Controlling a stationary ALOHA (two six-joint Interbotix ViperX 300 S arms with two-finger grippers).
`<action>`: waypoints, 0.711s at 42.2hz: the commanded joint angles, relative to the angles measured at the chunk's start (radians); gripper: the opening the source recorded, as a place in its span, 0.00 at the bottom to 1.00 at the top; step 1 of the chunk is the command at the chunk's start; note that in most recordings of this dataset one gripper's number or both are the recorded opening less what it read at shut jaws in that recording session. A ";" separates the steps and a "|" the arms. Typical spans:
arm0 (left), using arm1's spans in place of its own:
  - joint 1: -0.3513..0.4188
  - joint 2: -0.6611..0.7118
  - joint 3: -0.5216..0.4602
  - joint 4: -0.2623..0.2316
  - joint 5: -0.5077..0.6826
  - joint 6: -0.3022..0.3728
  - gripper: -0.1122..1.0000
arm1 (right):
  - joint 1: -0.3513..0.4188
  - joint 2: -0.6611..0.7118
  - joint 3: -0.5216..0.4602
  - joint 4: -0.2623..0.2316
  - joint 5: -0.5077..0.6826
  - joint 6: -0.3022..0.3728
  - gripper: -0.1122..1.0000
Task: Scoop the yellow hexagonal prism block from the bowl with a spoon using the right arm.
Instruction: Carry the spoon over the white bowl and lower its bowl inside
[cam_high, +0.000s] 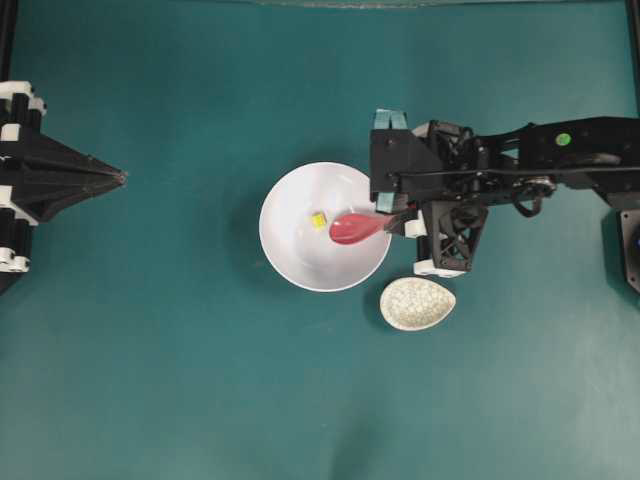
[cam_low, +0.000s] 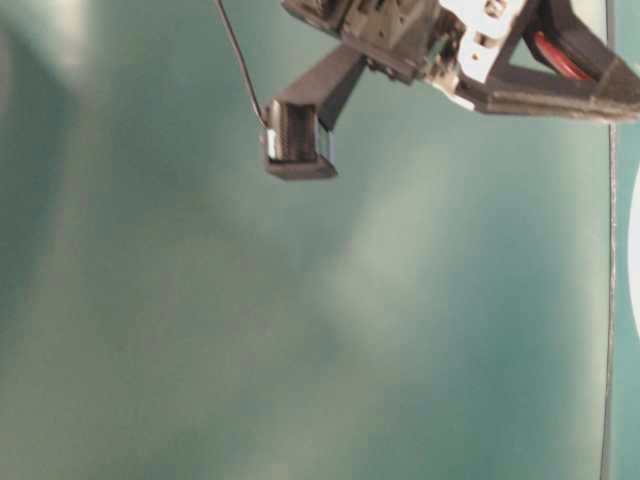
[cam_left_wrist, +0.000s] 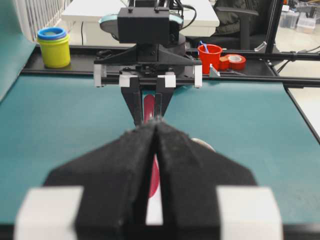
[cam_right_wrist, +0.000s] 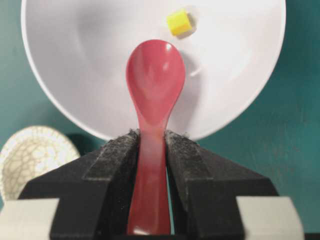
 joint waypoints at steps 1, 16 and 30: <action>0.002 0.012 -0.021 0.003 -0.002 -0.002 0.10 | -0.002 0.002 -0.031 -0.002 -0.003 0.002 0.30; 0.002 0.006 -0.021 0.003 0.000 -0.002 0.10 | -0.003 0.040 -0.035 -0.002 -0.037 0.011 0.30; 0.003 0.003 -0.023 0.003 -0.002 -0.002 0.10 | -0.002 0.071 -0.041 0.000 -0.133 0.011 0.30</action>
